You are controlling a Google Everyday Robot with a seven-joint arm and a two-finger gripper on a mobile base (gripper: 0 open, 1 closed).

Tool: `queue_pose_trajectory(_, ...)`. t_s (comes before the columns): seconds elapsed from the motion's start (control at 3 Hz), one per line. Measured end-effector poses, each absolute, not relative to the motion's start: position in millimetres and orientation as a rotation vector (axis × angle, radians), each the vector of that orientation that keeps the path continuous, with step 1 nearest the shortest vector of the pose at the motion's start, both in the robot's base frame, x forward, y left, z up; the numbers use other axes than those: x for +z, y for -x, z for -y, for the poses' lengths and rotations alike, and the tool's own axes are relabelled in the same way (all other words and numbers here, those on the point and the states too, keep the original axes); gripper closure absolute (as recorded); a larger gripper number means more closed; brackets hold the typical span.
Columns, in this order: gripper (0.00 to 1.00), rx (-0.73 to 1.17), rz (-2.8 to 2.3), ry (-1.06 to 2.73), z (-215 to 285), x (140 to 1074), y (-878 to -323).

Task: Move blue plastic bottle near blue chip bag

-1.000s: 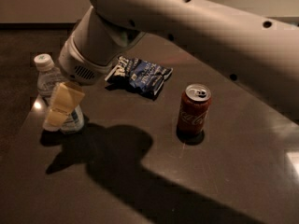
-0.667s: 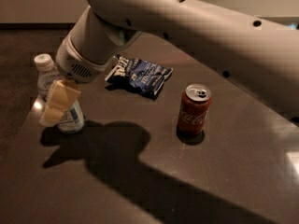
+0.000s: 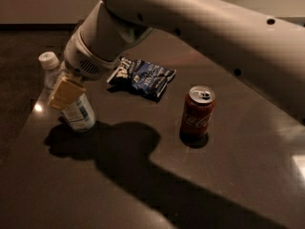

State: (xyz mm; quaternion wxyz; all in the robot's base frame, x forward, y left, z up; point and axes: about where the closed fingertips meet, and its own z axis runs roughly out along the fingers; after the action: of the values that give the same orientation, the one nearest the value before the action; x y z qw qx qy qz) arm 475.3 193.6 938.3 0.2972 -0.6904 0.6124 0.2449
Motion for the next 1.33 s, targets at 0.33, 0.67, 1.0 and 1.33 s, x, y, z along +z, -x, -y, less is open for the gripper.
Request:
queue_pose_trajectory(0.33, 0.84, 0.62, -1.639, 1.804, -175.5, 949.6, -480.6)
queue_pose_trajectory(0.67, 1.0, 0.568, -1.676, 1.716, -142.0, 969.2, -501.4)
queue_pose_trajectory(1.0, 1.0, 0.543, -1.709, 1.654, -121.7, 976.9, -519.5)
queue_pose_trajectory(1.33, 1.0, 0.562, -1.753, 1.602, -106.8, 970.6, -537.9)
